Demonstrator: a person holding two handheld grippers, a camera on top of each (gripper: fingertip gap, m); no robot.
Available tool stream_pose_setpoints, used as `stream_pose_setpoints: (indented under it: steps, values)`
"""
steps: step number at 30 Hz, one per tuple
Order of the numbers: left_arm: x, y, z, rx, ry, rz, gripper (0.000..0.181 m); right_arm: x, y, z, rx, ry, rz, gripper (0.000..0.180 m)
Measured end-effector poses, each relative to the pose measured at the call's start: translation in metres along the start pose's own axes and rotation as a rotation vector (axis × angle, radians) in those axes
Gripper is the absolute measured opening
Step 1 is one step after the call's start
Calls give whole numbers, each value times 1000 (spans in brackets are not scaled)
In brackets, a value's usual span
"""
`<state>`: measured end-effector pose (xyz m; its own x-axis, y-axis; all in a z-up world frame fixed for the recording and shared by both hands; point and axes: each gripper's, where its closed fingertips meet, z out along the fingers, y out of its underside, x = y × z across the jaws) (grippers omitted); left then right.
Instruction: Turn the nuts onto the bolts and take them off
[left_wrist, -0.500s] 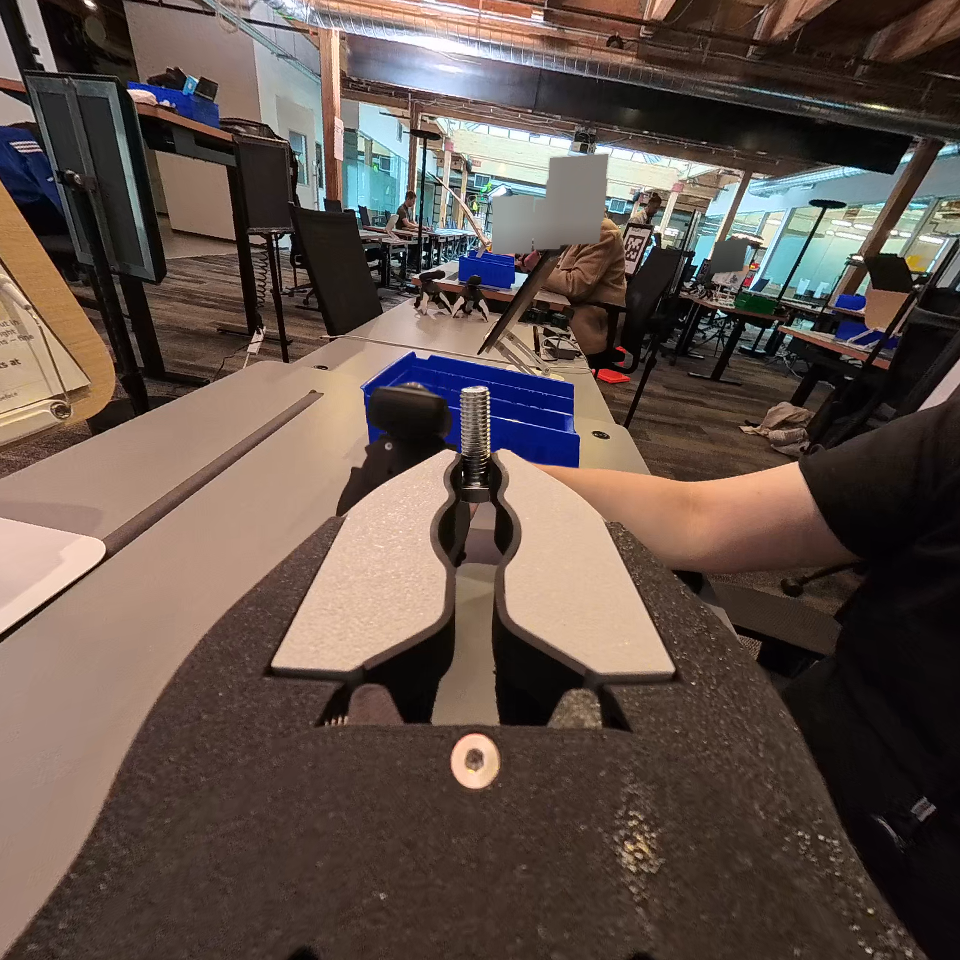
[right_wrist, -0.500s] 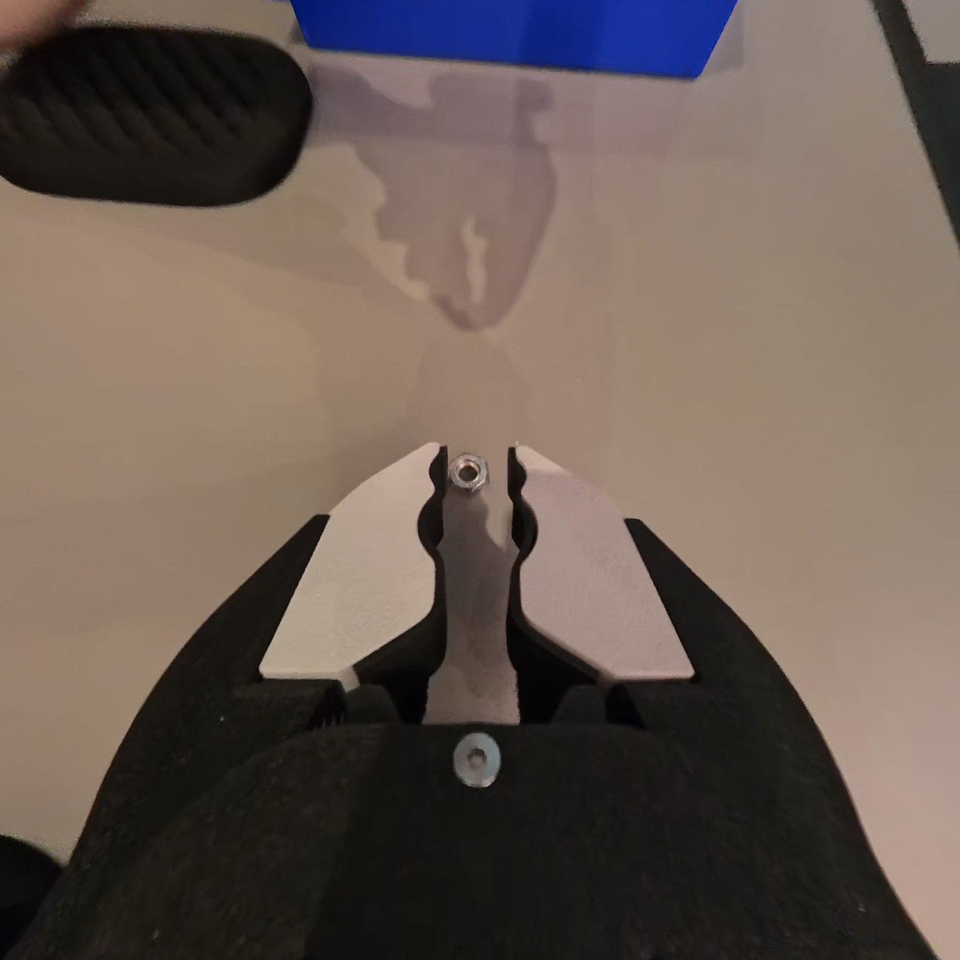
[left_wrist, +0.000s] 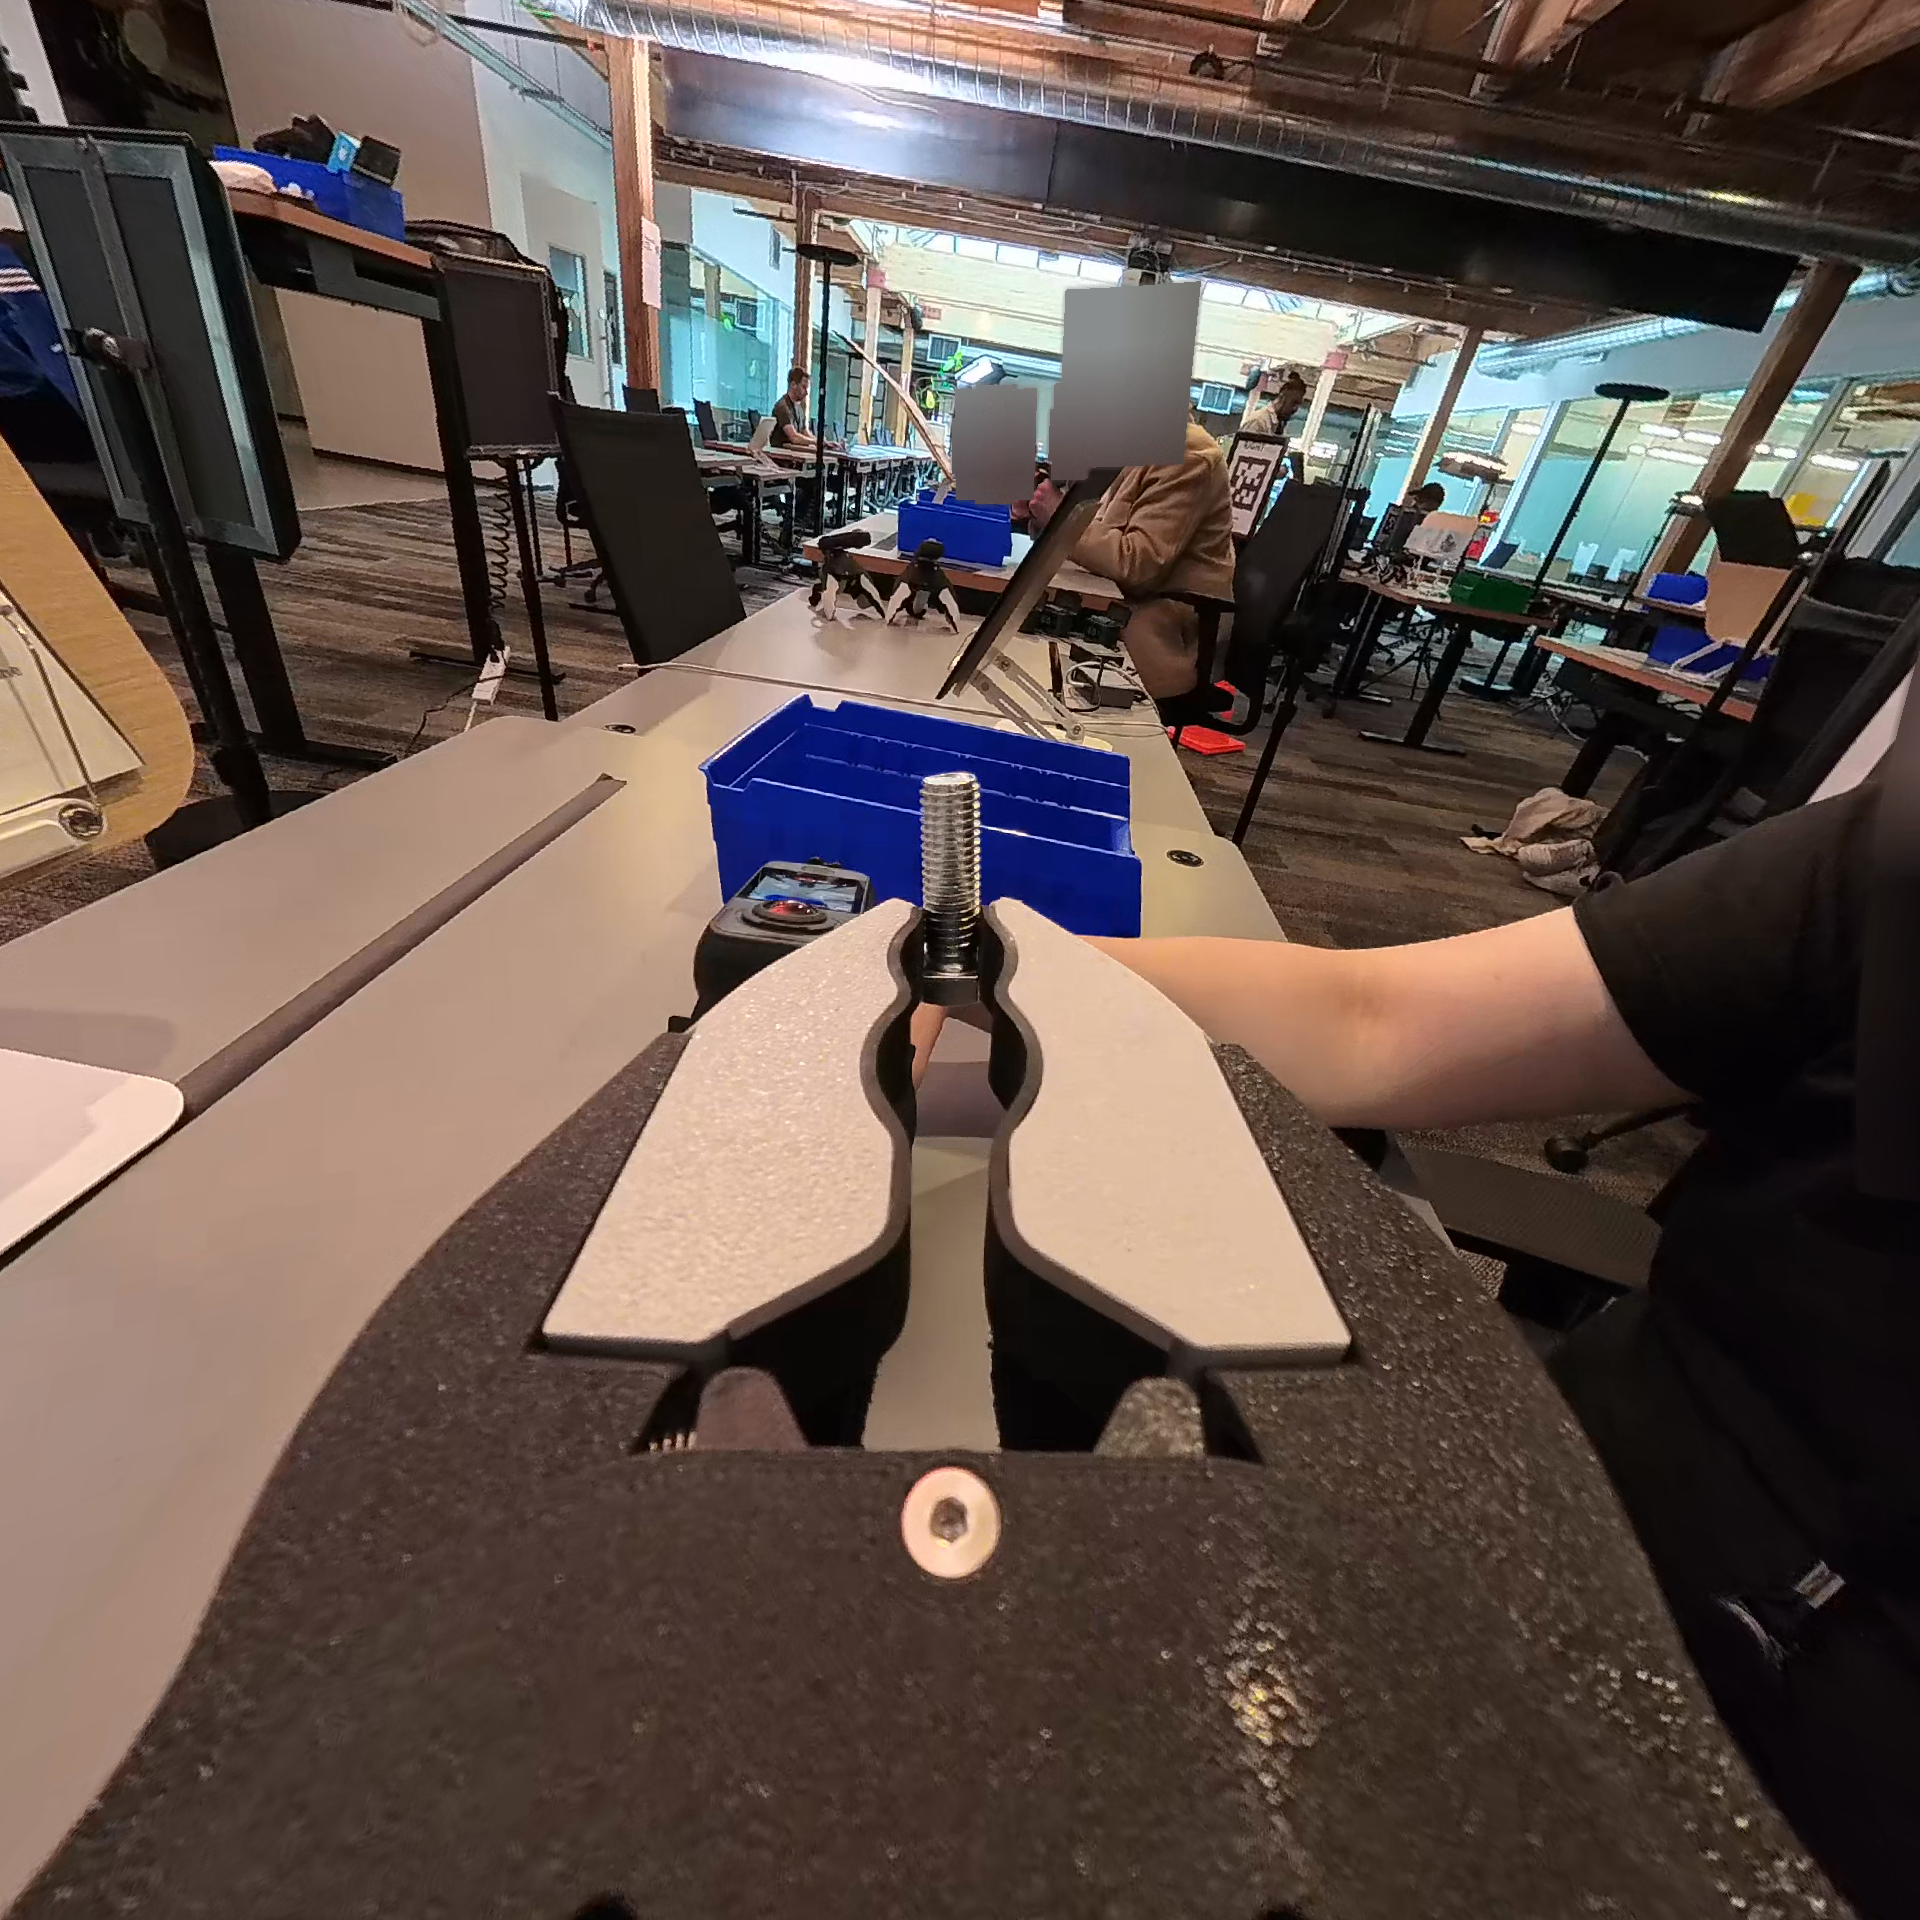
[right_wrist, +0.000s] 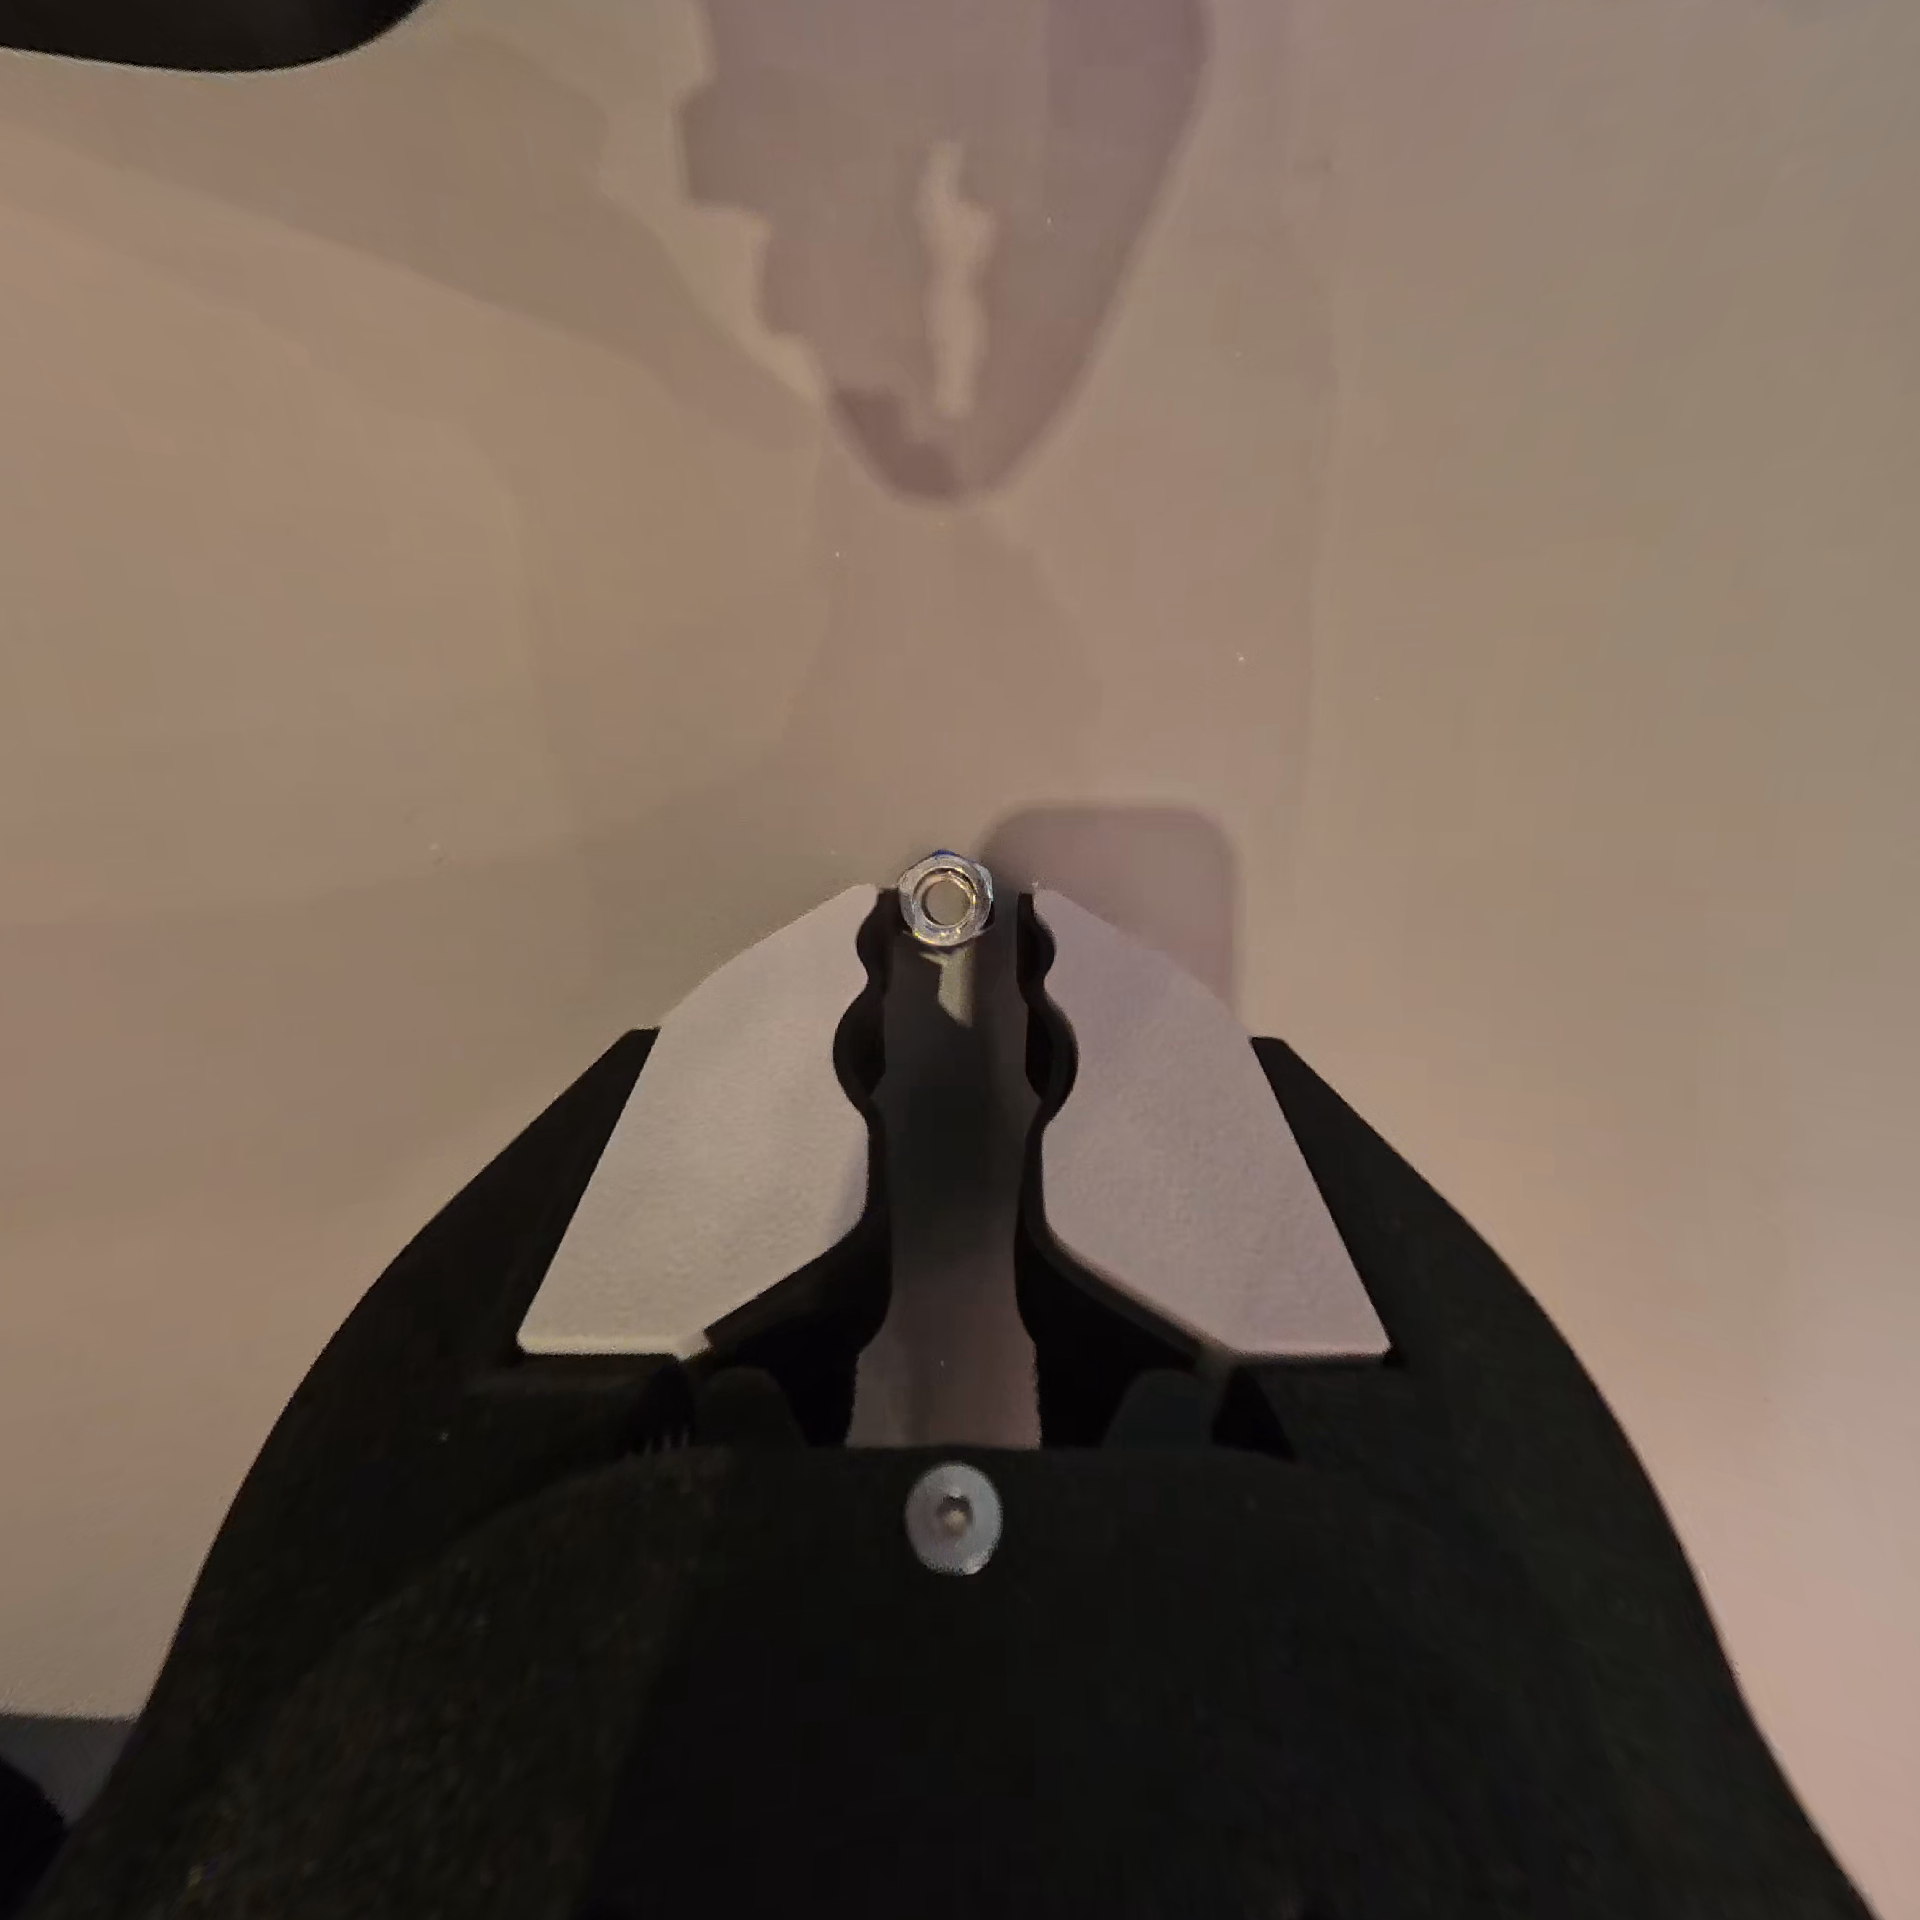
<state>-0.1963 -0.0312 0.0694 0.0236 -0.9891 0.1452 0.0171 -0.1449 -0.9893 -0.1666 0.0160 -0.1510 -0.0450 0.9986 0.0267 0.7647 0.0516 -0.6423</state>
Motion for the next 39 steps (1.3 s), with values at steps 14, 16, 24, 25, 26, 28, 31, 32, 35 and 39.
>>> stream_pose_setpoints:
  steps: [14, 16, 24, 25, 26, 28, 31, 32, 35, 39]
  values:
    - [-60, 19, -4, -39, -173, -16, 9, 10, -8, -28, 134, 20, 63, 17]
    - [-74, 28, 0, -55, -202, -23, 9, 13, -12, -49, 195, 29, 92, 17]
    - [-80, 63, 33, -116, -151, -33, 9, 2, -39, -138, 388, 93, 93, 17]
    - [-79, 68, 35, -144, -149, -25, 9, 0, -43, -145, 404, 102, 93, 17]
    - [-78, 71, 36, -162, -145, -16, 9, 0, -48, -152, 420, 116, 97, 17]
    - [-73, 76, 38, -175, -128, -11, 9, -2, -59, -162, 454, 132, 107, 17]
    - [-67, 86, 41, -211, -107, 5, 9, -6, -74, -165, 479, 143, 110, 17]
    - [-65, 89, 42, -218, -101, 7, 9, -7, -78, -164, 483, 142, 111, 17]
    - [-60, 96, 43, -237, -78, 7, 9, -8, -82, -154, 460, 141, 112, 17]
    - [-54, 97, 46, -214, -39, 15, 9, -4, -84, -145, 443, 148, 118, 17]
